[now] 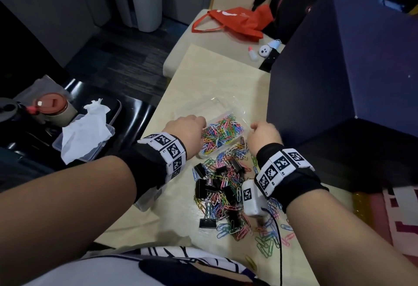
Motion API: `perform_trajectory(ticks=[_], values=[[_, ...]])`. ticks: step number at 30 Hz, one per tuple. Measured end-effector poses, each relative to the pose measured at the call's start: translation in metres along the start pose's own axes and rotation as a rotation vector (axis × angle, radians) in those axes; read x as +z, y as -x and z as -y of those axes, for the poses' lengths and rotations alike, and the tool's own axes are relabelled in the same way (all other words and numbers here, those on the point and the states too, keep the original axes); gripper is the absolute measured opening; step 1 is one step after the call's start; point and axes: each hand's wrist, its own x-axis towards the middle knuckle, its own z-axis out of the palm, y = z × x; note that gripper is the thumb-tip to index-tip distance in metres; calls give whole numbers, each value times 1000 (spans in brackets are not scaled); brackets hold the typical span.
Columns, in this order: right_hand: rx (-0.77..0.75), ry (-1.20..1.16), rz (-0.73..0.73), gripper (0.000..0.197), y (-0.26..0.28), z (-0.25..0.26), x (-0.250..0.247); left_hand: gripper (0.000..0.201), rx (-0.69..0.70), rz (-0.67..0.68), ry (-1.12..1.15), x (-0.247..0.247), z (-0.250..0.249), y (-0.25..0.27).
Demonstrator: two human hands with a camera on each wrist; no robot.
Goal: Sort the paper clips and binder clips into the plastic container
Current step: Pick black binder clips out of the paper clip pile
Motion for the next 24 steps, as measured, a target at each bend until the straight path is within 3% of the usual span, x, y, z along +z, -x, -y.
perform_trajectory(ticks=[4, 10, 15, 17, 19, 21, 24], values=[[-80, 168, 195, 43, 0, -3, 17, 41, -34, -16, -11, 0, 6, 0], [-223, 246, 261, 68, 23, -22, 38, 42, -55, -30, -3, 1, 9, 0], [-197, 300, 298, 52, 54, -38, 36, 41, -69, -50, -5, 4, 8, 0], [-141, 343, 272, 37, 58, -38, 32, 41, -62, -59, -8, 6, 8, 0], [-125, 372, 217, 36, 55, -35, 28, 40, -49, -69, -14, 7, 8, 2], [-186, 306, 180, 47, 50, -34, 25, 40, -41, -74, -20, 7, 7, 3], [-362, 270, 296, 77, 47, -35, 27, 41, -37, -74, -27, 7, 7, 4]])
